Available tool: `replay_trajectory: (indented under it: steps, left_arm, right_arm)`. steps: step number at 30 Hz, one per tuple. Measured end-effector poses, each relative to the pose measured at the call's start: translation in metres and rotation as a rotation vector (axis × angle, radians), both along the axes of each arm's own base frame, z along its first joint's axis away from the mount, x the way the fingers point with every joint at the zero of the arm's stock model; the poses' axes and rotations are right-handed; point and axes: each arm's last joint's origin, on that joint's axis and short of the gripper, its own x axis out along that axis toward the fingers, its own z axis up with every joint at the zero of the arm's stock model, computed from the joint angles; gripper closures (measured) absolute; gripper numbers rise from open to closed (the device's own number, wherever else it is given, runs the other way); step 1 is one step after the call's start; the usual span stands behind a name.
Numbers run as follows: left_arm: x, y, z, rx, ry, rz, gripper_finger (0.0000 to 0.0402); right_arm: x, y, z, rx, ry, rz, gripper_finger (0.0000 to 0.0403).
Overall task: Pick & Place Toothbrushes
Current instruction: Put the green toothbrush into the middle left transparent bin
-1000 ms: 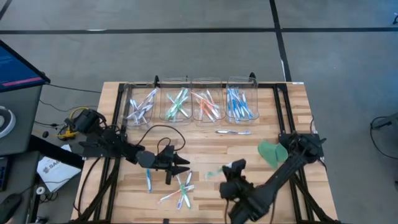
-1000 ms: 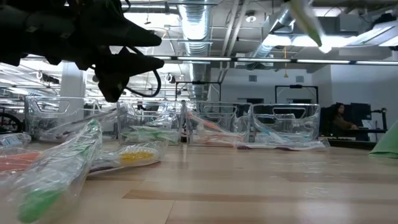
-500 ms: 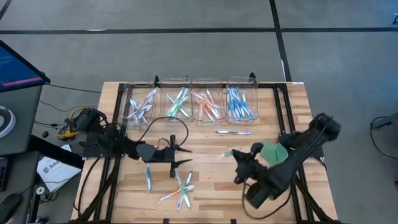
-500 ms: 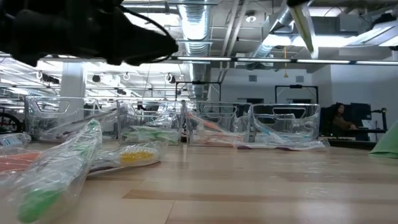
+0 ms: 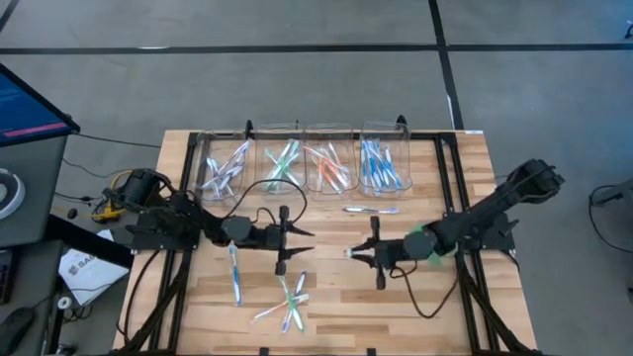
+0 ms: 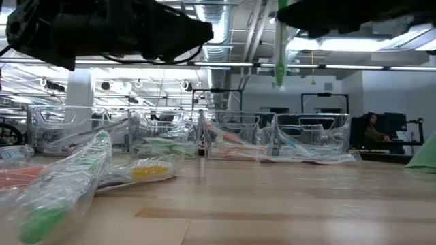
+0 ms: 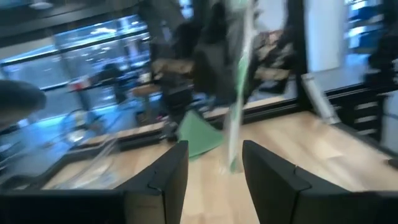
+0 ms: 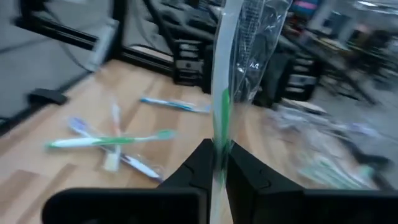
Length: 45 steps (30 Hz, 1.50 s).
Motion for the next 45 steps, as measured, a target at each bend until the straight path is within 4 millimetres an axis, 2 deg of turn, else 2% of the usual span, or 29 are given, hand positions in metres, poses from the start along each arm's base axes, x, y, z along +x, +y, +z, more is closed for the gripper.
replay_trajectory:
  steps: [5, 9, 17, 23, 28, 37, 45]
  left_arm:
    - [0.004, 0.000, 0.004, -0.066, -0.013, -0.030, 0.0257]
    - [0.005, -0.001, 0.006, -0.133, -0.017, -0.053, 0.0251]
    - [0.004, -0.005, 0.006, -0.193, -0.011, -0.082, 0.0198]
    - [0.004, -0.004, 0.006, -0.192, -0.012, -0.078, 0.0156]
    - [0.008, -0.002, 0.009, -0.189, -0.027, -0.069, 0.0137]
    - [0.008, -0.001, 0.009, -0.186, -0.025, -0.058, 0.0141]
    - [0.011, 0.009, 0.010, -0.187, -0.034, -0.017, 0.0142]
  right_arm:
    - [0.020, -0.020, -0.013, 0.047, 0.010, 0.097, 0.0387]
    - [0.041, -0.026, -0.014, 0.065, 0.015, 0.142, 0.0391]
    - [0.067, -0.032, -0.008, 0.013, 0.091, 0.168, 0.0382]
    - [0.072, -0.040, -0.005, 0.001, 0.107, 0.143, 0.0390]
    - [0.073, -0.046, -0.006, -0.002, 0.111, 0.128, 0.0382]
    - [0.074, -0.050, -0.005, -0.001, 0.111, 0.117, 0.0391]
    - [0.074, -0.051, -0.006, -0.001, 0.111, 0.112, 0.0382]
